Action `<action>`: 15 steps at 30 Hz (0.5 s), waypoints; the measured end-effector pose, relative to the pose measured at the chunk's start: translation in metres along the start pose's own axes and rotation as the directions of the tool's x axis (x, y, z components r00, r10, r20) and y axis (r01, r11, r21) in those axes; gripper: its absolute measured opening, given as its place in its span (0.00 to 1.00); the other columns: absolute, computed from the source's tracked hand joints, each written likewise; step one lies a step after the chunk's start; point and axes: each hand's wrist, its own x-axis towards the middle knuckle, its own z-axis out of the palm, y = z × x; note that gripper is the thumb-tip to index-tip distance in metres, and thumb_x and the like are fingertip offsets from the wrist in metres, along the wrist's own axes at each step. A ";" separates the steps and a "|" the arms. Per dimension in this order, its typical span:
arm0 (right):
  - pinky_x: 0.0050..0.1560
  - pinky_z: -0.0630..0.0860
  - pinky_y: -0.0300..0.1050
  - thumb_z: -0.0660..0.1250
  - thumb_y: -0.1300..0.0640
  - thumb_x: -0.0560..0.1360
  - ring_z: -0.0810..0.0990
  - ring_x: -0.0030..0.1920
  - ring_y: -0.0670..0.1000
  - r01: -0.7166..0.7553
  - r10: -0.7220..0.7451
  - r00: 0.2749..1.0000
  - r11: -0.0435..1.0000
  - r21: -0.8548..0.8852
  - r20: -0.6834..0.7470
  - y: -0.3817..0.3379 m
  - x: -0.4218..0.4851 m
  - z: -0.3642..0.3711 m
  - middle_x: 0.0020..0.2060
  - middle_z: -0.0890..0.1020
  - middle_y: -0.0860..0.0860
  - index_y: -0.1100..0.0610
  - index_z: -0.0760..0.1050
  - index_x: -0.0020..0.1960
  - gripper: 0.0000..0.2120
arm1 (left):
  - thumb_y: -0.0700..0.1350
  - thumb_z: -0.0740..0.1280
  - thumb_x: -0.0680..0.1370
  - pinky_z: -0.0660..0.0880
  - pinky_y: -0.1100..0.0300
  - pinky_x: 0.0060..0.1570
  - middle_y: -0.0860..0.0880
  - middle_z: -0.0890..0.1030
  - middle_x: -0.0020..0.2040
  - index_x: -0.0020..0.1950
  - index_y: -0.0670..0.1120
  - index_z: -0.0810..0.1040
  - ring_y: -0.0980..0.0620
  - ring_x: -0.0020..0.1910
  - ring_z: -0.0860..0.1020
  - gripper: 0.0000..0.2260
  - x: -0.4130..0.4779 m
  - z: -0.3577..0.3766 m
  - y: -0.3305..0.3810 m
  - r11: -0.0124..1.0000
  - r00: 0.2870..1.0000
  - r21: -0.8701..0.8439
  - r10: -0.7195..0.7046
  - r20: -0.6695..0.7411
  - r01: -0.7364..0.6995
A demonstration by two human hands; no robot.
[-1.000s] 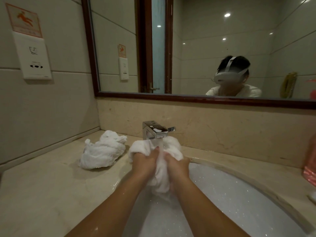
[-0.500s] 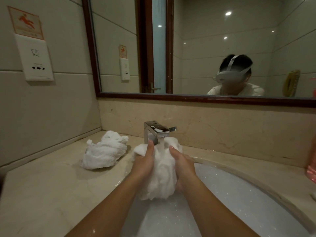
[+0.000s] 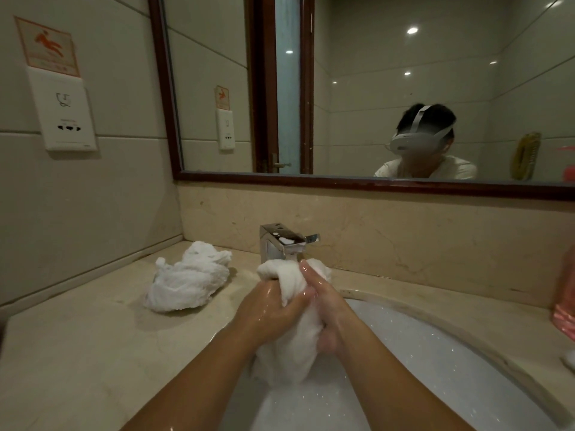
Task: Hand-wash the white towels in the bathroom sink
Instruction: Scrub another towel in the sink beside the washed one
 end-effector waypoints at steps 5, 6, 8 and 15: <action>0.54 0.84 0.67 0.85 0.46 0.58 0.89 0.48 0.65 0.102 -0.105 0.985 0.994 -0.027 -0.137 -0.007 -0.009 -0.010 0.47 0.89 0.61 0.60 0.84 0.59 0.33 | 0.72 0.55 0.80 0.69 0.68 0.35 0.62 0.78 0.29 0.33 0.59 0.77 0.64 0.35 0.77 0.24 0.002 -0.004 0.009 0.996 0.996 -0.034 -0.086 0.028 0.087; 0.53 0.84 0.68 0.84 0.50 0.62 0.88 0.47 0.65 0.150 -0.153 0.970 0.988 -0.031 -0.190 -0.009 -0.012 -0.010 0.46 0.89 0.60 0.59 0.83 0.59 0.28 | 0.70 0.55 0.78 0.67 0.68 0.32 0.60 0.77 0.27 0.31 0.58 0.75 0.62 0.33 0.77 0.24 0.004 -0.004 0.010 0.990 0.991 -0.044 -0.132 -0.008 0.131; 0.53 0.85 0.67 0.80 0.58 0.69 0.87 0.48 0.64 0.226 -0.223 0.934 0.974 -0.021 -0.279 -0.009 -0.016 -0.005 0.48 0.88 0.59 0.57 0.81 0.61 0.21 | 0.75 0.55 0.75 0.70 0.63 0.33 0.54 0.80 0.32 0.35 0.53 0.79 0.54 0.36 0.81 0.29 0.007 -0.002 0.010 0.973 0.972 -0.058 -0.228 -0.065 0.224; 0.52 0.86 0.61 0.81 0.59 0.67 0.88 0.48 0.60 0.336 -0.309 0.901 0.941 0.040 -0.304 -0.011 -0.021 0.002 0.49 0.88 0.58 0.57 0.79 0.64 0.26 | 0.79 0.61 0.70 0.75 0.57 0.47 0.48 0.79 0.60 0.68 0.39 0.69 0.46 0.58 0.81 0.47 0.011 0.000 0.012 0.862 0.871 -0.188 -0.488 -0.056 0.471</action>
